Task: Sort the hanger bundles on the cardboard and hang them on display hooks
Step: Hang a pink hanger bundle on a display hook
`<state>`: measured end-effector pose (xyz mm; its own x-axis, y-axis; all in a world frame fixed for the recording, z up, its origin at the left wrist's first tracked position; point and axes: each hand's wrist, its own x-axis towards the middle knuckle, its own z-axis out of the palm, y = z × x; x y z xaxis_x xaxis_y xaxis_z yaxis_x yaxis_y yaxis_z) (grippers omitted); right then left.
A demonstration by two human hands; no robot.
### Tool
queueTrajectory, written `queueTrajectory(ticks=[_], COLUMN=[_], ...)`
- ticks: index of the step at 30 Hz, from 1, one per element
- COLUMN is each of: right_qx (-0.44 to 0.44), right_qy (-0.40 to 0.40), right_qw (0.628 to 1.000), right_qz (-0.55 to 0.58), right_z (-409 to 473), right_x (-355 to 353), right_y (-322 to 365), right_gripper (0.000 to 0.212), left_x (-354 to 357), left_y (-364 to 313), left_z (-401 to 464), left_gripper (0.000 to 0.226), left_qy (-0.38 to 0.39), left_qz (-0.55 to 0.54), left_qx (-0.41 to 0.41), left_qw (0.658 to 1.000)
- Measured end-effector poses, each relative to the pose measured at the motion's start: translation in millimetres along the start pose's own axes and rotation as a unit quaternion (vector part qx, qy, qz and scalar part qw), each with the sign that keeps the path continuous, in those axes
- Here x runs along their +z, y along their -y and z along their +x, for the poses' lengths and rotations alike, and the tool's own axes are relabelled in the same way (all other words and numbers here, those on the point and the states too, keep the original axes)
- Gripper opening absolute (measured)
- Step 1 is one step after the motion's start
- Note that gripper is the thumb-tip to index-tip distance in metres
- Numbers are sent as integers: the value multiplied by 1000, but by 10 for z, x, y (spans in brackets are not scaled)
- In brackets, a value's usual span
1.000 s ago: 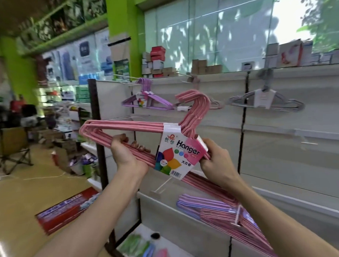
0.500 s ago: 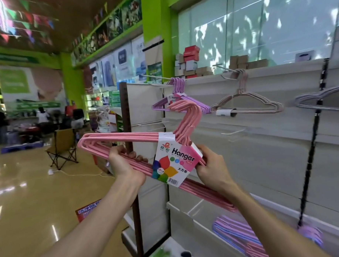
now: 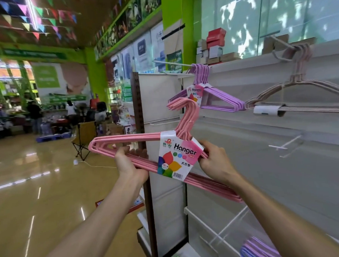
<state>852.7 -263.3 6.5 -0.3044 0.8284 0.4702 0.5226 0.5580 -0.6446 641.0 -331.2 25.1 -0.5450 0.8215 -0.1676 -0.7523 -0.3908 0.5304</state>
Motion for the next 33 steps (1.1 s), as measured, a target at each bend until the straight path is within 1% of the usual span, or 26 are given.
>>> queueTrajectory(ticks=[3,8,12,15,20,24,27,30,33], right_qx=[0,15,35,55,91,137,160,176,188], right_qy=[12,27,22,15,-10,-30,-37,-39,-31], right_qw=[1000,998,995,990,982,970,964,959,951], right_qz=[-10,-46,-93,-129,-163,-199,-208,-220,-243], right_z=[236,604,914,1174,1558,1736,1807,1851,1912], right_x=[194,532,739,897,1159,1309,1388,1415,1399], right_y=[-75,-215,-298,-358,-442,-538,-601,-679,-733], right_gripper=[46,49,57,58,58,60,61,59,58], left_x=[-96,-244,-272,-243,-166,-107,-102,-106,-89], left_y=[-4,55,163,243,378,504,604,704,794], left_z=[349,1008,1553,1968,2692,3130,3310,3409,3469], left_gripper=[14,17,32,25,24,14,11,14,13], left_qy=[-5,-19,-29,-25,-11,-2,-3,6,8], left_qz=[-4,-18,-40,-47,-54,-39,-28,-29,-23], left_qx=[-6,-29,-58,-89,-151,-197,-224,-246,-263], left_qw=[1000,999,997,995,987,980,974,969,964])
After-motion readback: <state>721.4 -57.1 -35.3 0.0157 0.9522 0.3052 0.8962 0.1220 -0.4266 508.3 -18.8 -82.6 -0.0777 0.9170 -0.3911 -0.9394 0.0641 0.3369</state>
